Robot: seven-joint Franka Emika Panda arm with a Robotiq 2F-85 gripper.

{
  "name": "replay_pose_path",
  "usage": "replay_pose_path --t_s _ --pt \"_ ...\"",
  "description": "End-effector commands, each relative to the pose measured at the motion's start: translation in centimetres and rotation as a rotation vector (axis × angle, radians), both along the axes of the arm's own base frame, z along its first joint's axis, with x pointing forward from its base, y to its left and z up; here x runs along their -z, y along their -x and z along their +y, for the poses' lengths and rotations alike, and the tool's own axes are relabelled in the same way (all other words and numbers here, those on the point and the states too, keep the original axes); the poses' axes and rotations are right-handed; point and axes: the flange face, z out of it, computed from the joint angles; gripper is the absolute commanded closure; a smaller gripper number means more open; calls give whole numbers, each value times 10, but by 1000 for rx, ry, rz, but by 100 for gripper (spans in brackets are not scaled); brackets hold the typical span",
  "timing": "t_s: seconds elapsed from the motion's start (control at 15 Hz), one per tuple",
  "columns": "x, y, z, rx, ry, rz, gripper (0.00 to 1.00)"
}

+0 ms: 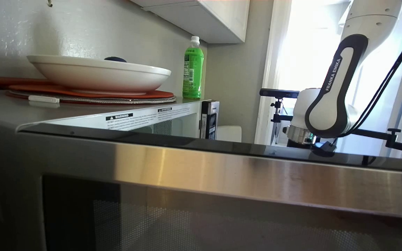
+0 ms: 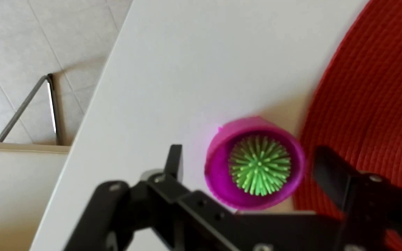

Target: Pick up the cup from the counter and put it in the oven

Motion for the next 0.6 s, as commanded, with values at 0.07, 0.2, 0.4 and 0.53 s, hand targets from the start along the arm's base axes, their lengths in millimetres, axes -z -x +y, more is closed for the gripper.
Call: replay_pose_path --t_s 0.07,0.2,0.4,0.53 --pt "2 -2 -4 -30 15 -31 42" --pt "0 -2 -4 -34 17 -34 58" --pt "-6 -2 -2 -34 15 -26 63" --pt "-13 -3 4 -38 5 -14 64"
